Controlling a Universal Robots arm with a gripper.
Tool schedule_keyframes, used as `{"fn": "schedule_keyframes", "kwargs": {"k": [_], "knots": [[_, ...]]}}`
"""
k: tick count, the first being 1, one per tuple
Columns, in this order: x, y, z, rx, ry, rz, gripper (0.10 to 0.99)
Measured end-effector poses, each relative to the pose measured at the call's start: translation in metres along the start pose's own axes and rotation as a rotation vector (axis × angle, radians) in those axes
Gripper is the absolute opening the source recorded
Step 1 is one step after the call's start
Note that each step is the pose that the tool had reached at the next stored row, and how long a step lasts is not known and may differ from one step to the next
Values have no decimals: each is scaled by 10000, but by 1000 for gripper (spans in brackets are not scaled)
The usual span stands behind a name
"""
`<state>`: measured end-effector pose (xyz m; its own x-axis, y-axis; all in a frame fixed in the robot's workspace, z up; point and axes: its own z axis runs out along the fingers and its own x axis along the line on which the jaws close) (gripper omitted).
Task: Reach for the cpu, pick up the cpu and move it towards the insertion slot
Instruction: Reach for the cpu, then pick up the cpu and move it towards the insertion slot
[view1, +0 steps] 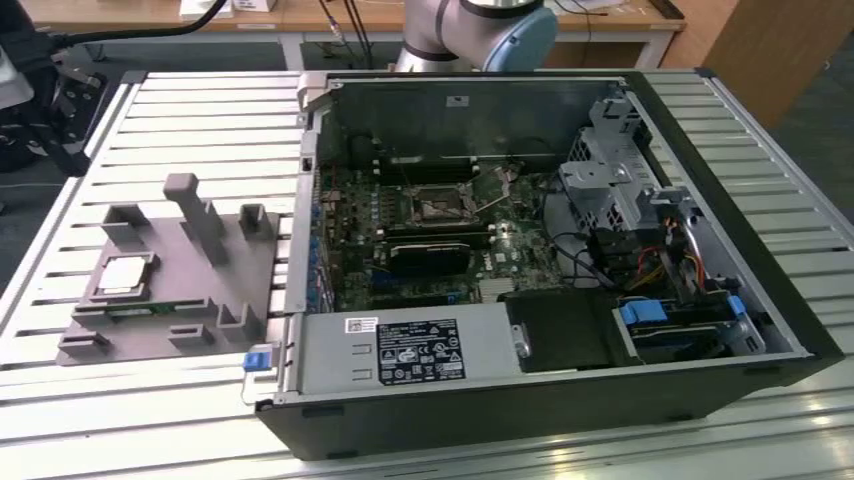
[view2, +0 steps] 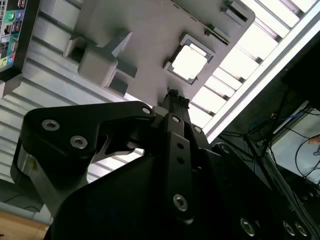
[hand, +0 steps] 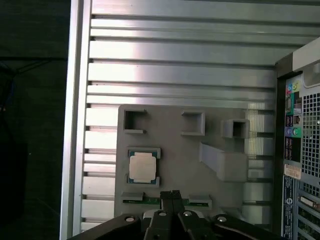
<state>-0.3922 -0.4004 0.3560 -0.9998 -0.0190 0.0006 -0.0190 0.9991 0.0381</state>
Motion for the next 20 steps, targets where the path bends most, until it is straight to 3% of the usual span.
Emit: {"fn": "schedule_keyframes", "kwargs": {"k": [8,14,20], "knots": [[178,-3,22,-1,0,-1,106],[215,-36,77,-2,-2,-2,114],[216,-48,187,-1,27,-3,349]]}}
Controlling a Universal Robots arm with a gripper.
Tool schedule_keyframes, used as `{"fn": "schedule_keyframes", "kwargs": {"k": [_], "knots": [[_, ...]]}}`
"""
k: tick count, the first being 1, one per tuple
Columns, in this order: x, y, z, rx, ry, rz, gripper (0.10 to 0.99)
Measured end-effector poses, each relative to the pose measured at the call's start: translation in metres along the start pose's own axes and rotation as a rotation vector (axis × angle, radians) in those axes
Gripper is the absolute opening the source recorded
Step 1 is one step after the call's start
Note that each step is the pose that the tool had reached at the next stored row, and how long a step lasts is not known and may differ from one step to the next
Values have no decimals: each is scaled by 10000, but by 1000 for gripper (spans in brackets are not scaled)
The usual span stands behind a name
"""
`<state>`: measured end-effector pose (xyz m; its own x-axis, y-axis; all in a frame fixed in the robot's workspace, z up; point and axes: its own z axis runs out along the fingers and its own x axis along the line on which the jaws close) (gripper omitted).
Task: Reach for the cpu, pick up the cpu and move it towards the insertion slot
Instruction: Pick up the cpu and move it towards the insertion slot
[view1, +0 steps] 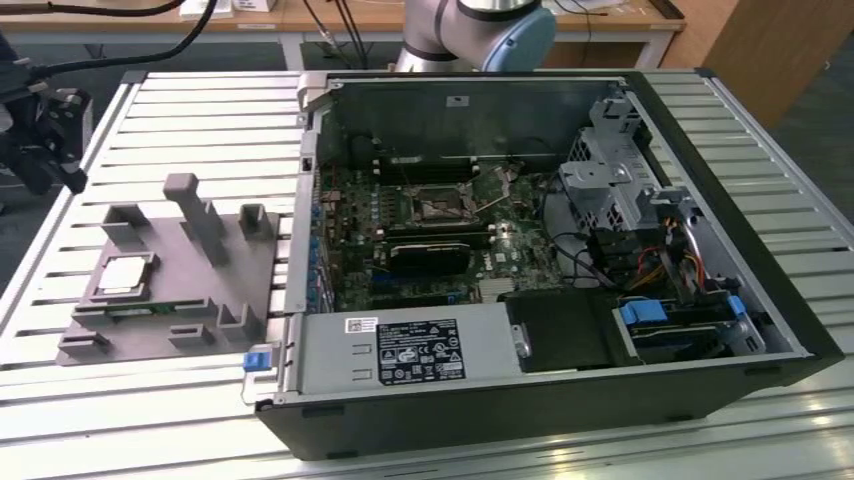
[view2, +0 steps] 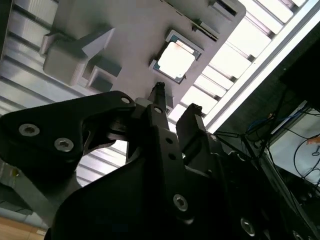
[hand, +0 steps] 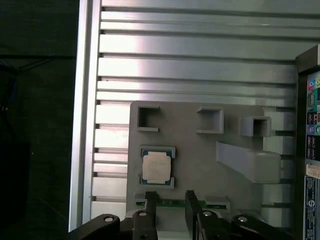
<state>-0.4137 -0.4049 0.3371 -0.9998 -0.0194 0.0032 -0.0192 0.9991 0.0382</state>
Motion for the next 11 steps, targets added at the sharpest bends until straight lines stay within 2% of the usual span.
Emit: {"fn": "schedule_keyframes", "kwargs": {"k": [1,2,3,4,7,9,10,11], "knots": [[2,-5,18,0,1,0,408],[6,-13,36,-1,2,-1,408],[17,-21,53,1,5,0,467],[30,-29,71,0,3,1,467],[67,-52,123,-11,0,0,643],[71,-56,159,-11,3,1,643],[72,-57,177,-11,4,1,706],[73,-57,194,-10,6,0,706]]}}
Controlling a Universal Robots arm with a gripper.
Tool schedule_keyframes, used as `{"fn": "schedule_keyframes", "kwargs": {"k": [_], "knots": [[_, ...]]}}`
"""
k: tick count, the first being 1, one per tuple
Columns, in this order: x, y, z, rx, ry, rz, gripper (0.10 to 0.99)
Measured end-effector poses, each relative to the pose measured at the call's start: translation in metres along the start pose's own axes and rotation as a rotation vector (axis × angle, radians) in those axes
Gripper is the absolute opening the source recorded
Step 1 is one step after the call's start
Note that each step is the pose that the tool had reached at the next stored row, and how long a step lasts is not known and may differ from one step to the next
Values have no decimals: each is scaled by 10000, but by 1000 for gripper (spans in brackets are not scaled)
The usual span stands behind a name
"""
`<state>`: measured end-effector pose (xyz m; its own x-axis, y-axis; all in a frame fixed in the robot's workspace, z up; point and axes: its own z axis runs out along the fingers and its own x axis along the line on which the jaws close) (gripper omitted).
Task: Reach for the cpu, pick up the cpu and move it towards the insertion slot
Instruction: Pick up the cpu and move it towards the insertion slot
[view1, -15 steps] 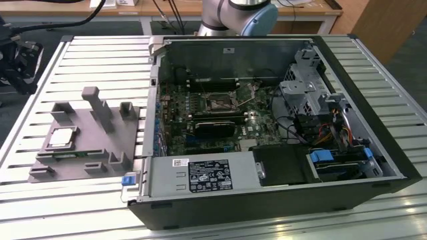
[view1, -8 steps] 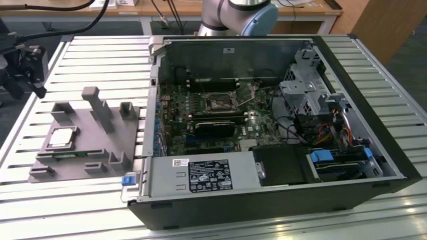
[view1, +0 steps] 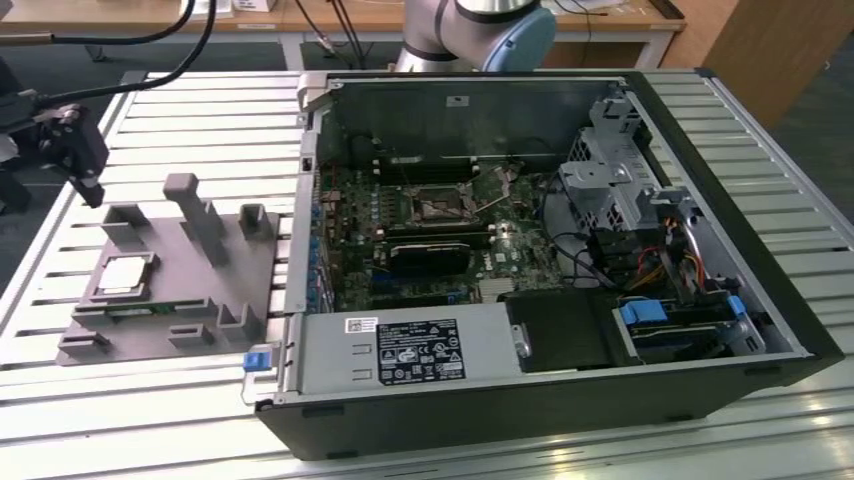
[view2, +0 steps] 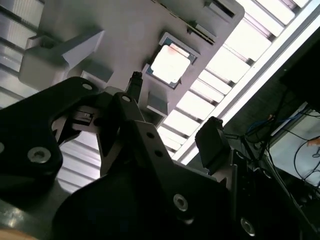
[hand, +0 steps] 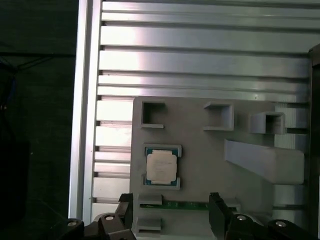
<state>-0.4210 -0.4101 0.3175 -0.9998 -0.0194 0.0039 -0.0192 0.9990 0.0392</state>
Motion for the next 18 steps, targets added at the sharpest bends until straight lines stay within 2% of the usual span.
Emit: {"fn": "schedule_keyframes", "kwargs": {"k": [11,12,13,14,18], "knots": [[11,-7,200,-1,30,2,714],[11,-8,217,0,33,2,773],[13,-9,235,0,34,2,773],[15,-9,254,-1,34,2,835],[27,-13,327,-1,34,2,835]]}}
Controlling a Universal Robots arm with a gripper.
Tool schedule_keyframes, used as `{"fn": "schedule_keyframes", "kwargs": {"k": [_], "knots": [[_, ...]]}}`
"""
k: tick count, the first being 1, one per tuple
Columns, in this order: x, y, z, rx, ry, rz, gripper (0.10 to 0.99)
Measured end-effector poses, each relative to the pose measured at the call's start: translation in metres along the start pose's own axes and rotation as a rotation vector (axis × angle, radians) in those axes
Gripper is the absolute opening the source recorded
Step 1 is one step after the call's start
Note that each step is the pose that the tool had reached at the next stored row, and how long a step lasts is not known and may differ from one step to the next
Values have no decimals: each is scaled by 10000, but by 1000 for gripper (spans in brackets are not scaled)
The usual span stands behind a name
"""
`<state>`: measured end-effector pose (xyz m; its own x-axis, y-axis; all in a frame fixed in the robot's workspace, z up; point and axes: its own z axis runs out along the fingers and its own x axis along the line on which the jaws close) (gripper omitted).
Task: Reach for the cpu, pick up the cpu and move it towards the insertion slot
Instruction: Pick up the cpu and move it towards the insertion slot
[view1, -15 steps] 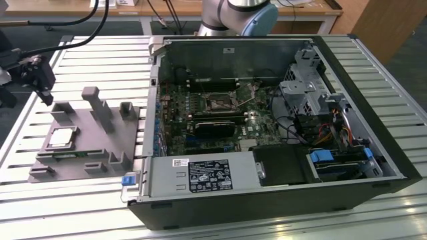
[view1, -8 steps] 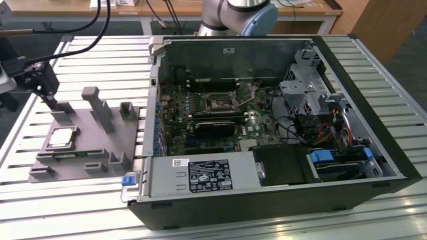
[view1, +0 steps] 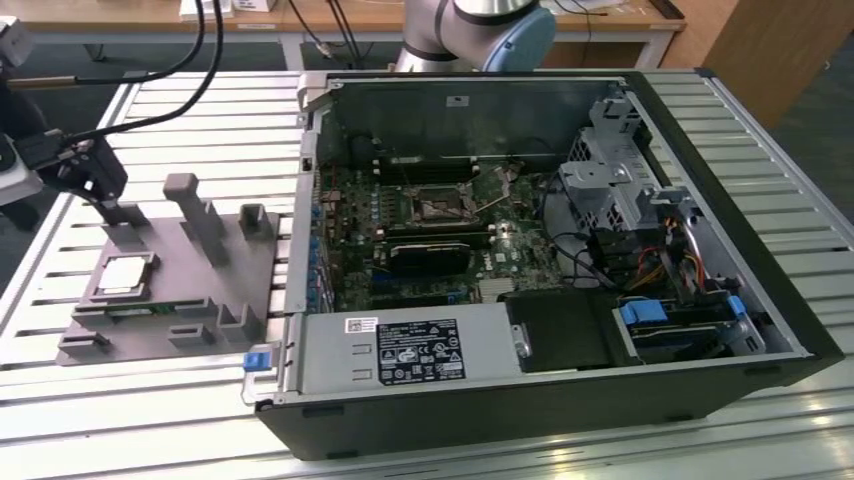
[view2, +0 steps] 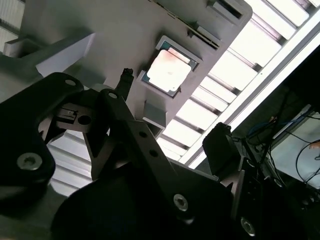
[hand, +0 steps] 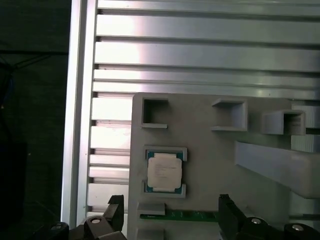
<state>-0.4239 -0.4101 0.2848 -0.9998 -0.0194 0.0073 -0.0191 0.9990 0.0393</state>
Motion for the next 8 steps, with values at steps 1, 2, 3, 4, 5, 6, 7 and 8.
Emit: {"fn": "schedule_keyframes", "kwargs": {"k": [1,2,3,4,5,6,7,8], "knots": [[2,-2,19,-1,-1,-1,835],[3,-4,38,0,-1,-1,835],[4,-4,55,1,-1,0,835],[4,-8,73,2,-1,1,835],[5,-12,91,2,0,1,835],[5,-17,110,2,0,0,835],[5,-22,127,3,1,0,835],[6,-26,145,2,0,1,835]]}}
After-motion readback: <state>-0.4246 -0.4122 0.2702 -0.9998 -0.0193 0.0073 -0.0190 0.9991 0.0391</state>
